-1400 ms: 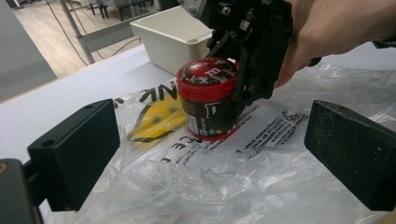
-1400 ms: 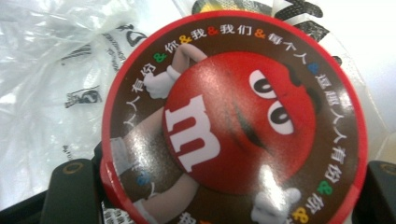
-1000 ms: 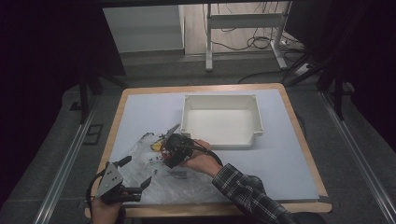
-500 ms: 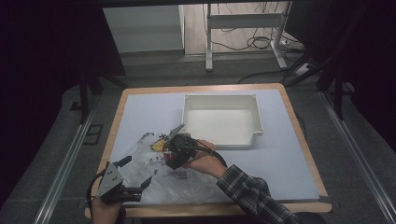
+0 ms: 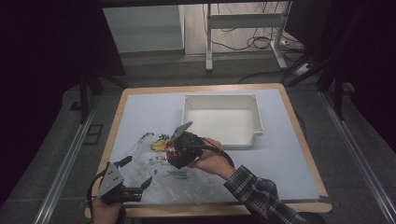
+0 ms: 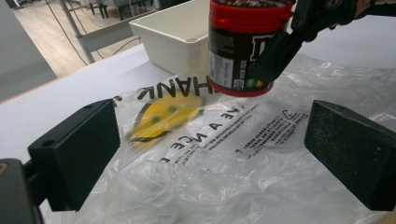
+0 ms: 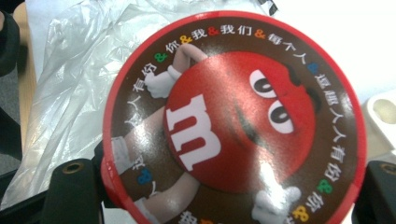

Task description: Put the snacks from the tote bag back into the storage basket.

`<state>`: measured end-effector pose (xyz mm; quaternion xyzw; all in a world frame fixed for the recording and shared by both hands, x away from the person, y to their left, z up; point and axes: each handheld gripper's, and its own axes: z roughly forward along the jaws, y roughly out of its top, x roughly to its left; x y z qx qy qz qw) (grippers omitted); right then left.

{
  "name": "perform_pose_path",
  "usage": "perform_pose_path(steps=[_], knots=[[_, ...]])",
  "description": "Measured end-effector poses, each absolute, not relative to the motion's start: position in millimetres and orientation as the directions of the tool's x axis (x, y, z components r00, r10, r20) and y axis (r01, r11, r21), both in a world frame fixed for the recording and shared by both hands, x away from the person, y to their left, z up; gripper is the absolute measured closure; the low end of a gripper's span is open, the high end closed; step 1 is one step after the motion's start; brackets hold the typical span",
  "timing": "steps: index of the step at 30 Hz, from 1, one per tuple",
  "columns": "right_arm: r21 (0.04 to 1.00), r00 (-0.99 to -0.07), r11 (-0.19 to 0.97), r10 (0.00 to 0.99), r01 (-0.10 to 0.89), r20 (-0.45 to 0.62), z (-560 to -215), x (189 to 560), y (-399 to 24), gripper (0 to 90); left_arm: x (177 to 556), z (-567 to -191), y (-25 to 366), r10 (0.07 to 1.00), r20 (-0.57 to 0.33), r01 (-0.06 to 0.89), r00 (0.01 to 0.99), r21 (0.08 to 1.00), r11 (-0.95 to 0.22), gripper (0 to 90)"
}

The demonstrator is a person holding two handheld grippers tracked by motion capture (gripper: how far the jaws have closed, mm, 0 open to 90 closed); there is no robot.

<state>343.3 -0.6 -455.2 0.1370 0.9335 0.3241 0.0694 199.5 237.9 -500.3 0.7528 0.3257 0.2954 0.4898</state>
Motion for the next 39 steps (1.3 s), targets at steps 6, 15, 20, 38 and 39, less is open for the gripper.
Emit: perform_pose_path(steps=[6,15,20,38,39], knots=[[0.636,-0.952,0.743,0.302,0.208,-0.042,-450.1,342.3,-5.1,25.8,199.1,-500.2,238.0,0.782,0.124,0.202,0.611,0.931,-0.305,3.3],[0.657,-0.955,0.728,0.295,0.198,-0.039,-443.0,341.6,-5.7,25.9,197.9,-499.3,241.0,0.796,0.117,0.196,0.594,0.939,-0.284,3.6],[0.677,-0.953,0.708,0.301,0.202,-0.03,-437.5,341.7,-10.9,25.8,198.2,-499.4,239.3,0.787,0.124,0.197,0.604,0.934,-0.299,3.6],[0.716,-0.937,0.667,0.346,0.205,-0.055,-433.4,347.1,-33.5,25.9,198.2,-499.6,238.4,0.789,0.12,0.198,0.603,0.935,-0.293,3.6],[0.716,-0.935,0.666,0.351,0.208,-0.055,-433.1,348.3,-34.6,25.9,198.2,-499.6,238.4,0.789,0.12,0.198,0.603,0.935,-0.293,3.5]])
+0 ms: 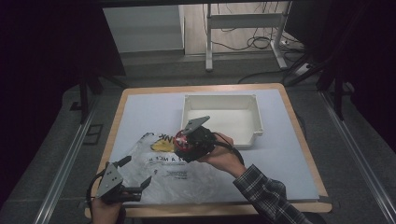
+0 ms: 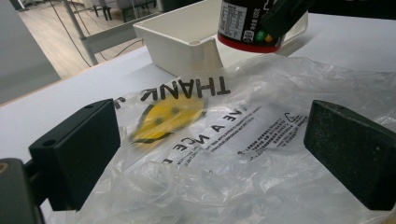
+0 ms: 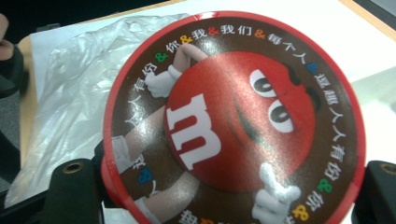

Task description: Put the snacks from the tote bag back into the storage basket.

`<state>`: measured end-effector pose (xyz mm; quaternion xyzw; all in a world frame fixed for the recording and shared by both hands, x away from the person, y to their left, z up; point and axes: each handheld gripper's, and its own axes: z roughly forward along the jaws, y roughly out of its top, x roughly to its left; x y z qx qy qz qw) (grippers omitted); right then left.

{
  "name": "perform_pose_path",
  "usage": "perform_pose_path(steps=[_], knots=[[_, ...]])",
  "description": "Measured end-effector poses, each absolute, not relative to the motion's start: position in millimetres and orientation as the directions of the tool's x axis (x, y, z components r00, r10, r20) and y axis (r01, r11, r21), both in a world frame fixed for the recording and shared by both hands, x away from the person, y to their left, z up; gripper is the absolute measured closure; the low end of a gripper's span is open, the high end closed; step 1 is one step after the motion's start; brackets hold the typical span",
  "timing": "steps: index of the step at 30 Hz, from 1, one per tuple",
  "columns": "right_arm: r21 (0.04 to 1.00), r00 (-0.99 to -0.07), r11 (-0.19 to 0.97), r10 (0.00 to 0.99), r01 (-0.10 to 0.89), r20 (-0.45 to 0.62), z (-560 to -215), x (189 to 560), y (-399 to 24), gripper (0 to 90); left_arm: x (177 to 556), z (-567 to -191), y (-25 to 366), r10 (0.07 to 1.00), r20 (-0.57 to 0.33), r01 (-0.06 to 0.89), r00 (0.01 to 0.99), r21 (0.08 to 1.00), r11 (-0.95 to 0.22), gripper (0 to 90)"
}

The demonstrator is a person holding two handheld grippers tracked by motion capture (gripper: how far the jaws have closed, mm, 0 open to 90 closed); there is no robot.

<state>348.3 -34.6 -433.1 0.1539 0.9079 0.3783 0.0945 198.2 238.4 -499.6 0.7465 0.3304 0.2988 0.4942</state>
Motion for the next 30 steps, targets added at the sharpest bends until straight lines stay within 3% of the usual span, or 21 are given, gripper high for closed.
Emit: perform_pose_path(steps=[30], knots=[[0.692,-0.908,0.681,0.41,0.24,-0.089,-433.9,376.2,-50.1,25.9,198.3,-499.7,238.7,0.79,0.12,0.199,0.601,0.935,-0.293,3.6]])
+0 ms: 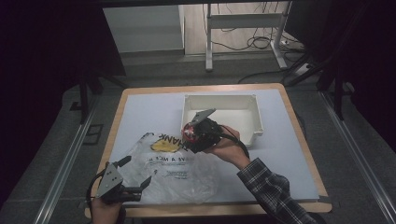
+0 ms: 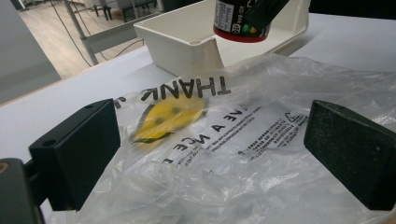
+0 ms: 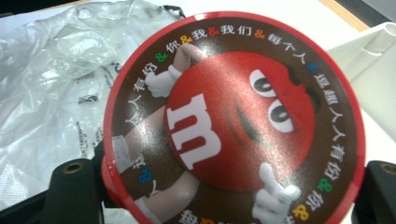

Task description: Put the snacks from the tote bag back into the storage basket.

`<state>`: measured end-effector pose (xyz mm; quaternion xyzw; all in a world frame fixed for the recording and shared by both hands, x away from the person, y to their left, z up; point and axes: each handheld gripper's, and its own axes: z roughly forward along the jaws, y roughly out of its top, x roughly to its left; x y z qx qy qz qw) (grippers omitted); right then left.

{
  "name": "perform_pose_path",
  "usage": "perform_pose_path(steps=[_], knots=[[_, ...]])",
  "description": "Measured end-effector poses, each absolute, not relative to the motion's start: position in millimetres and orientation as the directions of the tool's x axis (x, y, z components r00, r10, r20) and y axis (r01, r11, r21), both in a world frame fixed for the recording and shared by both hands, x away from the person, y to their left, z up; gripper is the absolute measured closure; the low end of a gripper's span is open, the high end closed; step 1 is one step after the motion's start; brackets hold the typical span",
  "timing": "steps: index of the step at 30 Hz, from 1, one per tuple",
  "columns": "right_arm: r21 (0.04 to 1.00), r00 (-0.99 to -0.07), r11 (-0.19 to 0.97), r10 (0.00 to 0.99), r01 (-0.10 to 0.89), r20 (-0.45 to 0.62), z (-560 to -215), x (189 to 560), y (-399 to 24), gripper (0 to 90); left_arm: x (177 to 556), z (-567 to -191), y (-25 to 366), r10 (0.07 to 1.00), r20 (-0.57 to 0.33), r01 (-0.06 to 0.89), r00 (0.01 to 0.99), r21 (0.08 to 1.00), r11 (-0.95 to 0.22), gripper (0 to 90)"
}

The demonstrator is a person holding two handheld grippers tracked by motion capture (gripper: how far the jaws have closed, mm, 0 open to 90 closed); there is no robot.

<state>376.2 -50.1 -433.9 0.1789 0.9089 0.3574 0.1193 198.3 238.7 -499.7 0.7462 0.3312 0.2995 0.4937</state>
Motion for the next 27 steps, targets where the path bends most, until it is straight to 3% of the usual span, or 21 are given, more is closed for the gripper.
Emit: perform_pose_path(steps=[27], knots=[[0.701,-0.881,0.666,0.459,0.253,-0.118,-431.2,401.5,-57.7,25.9,198.4,-499.4,239.6,0.789,0.125,0.199,0.602,0.933,-0.3,3.6]])
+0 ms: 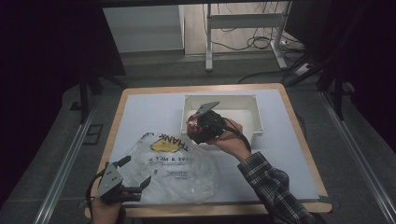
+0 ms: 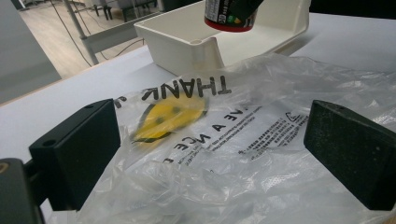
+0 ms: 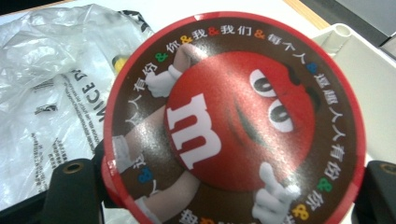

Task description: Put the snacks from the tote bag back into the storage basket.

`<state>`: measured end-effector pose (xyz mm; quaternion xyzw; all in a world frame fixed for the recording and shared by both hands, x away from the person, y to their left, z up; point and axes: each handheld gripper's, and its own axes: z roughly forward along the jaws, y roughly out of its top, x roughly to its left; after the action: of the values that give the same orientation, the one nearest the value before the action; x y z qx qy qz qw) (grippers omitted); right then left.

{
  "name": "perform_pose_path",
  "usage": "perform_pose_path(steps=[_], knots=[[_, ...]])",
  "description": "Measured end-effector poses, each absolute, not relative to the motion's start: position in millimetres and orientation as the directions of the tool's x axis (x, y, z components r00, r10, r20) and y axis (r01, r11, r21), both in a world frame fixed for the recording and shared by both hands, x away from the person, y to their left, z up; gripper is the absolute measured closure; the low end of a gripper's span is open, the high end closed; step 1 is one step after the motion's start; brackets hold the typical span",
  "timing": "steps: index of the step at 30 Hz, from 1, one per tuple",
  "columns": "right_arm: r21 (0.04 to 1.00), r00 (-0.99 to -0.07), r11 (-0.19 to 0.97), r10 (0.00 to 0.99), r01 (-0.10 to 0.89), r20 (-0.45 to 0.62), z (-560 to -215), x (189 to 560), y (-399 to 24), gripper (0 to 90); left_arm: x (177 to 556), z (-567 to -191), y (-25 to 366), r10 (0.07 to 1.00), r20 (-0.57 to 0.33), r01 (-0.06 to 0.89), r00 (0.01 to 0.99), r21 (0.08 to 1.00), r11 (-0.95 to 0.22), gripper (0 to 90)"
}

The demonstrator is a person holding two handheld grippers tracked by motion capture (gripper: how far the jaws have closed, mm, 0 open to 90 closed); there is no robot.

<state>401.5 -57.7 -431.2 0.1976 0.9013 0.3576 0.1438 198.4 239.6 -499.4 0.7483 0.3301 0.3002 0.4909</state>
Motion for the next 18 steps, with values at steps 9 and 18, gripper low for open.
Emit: perform_pose_path(steps=[9,18], knots=[[0.694,-0.874,0.67,0.471,0.262,-0.124,-433.5,410.8,-58.1,25.9,198.4,-499.4,239.6,0.789,0.126,0.198,0.602,0.933,-0.3,3.6],[0.696,-0.856,0.659,0.501,0.284,-0.125,-436.6,425.5,-62.6,25.9,198.3,-499.4,239.8,0.79,0.125,0.199,0.601,0.933,-0.299,3.6]])
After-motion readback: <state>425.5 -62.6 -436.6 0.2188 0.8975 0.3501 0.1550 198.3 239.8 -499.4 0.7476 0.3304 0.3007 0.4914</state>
